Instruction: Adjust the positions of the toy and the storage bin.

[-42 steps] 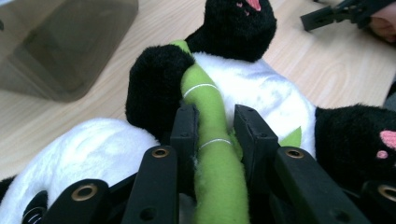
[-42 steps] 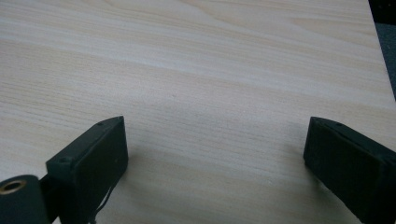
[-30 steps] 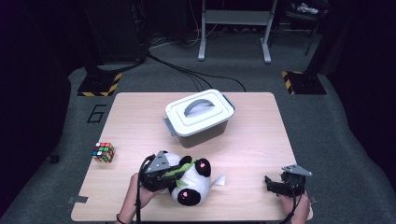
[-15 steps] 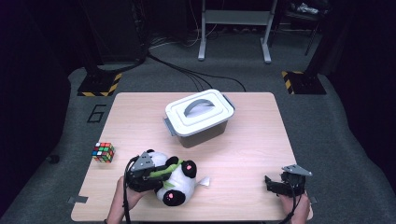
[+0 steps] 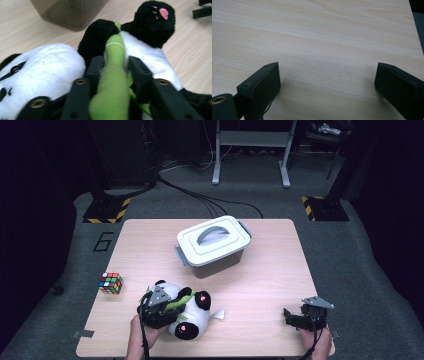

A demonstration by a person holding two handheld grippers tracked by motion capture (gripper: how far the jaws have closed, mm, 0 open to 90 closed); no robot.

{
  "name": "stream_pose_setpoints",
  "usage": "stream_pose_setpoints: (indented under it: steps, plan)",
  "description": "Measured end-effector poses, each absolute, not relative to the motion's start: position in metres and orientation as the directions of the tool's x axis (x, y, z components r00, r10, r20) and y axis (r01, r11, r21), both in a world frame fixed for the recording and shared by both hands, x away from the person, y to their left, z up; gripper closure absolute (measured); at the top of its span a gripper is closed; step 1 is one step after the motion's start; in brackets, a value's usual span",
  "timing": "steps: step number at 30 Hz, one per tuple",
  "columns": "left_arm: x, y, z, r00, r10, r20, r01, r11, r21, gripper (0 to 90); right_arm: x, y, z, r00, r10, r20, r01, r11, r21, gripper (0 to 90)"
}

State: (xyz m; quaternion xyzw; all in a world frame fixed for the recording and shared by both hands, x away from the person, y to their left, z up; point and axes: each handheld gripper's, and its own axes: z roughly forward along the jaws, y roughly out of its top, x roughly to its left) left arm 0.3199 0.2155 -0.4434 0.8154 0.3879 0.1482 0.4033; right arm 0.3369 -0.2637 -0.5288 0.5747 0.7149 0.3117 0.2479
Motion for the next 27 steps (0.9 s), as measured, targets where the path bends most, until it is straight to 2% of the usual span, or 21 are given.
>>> stream_pose_setpoints:
  steps: [6, 12, 17, 27]
  plan:
    - [0.321, 0.225, -0.442, 0.707, 0.706, -0.051, 0.432, -0.374, 0.821, 73.6, 0.337, -0.264, -0.529, -0.217, 0.976, 0.004, 0.667, 0.145, 0.731, 5.8]
    - [0.328, 0.233, -0.432, 0.721, 0.693, -0.021, 0.405, -0.396, 0.824, 74.1, 0.337, -0.264, -0.529, -0.217, 0.976, 0.004, 0.667, 0.146, 0.731, 5.8]
    - [0.34, 0.244, -0.42, 0.764, 0.645, 0.017, 0.341, -0.426, 0.838, 74.1, 0.337, -0.264, -0.529, -0.217, 0.976, 0.004, 0.667, 0.145, 0.731, 5.8]
    - [0.355, 0.263, -0.416, 0.773, 0.633, 0.036, 0.332, -0.452, 0.828, 74.0, 0.337, -0.264, -0.529, -0.217, 0.976, 0.004, 0.667, 0.145, 0.731, 5.8]
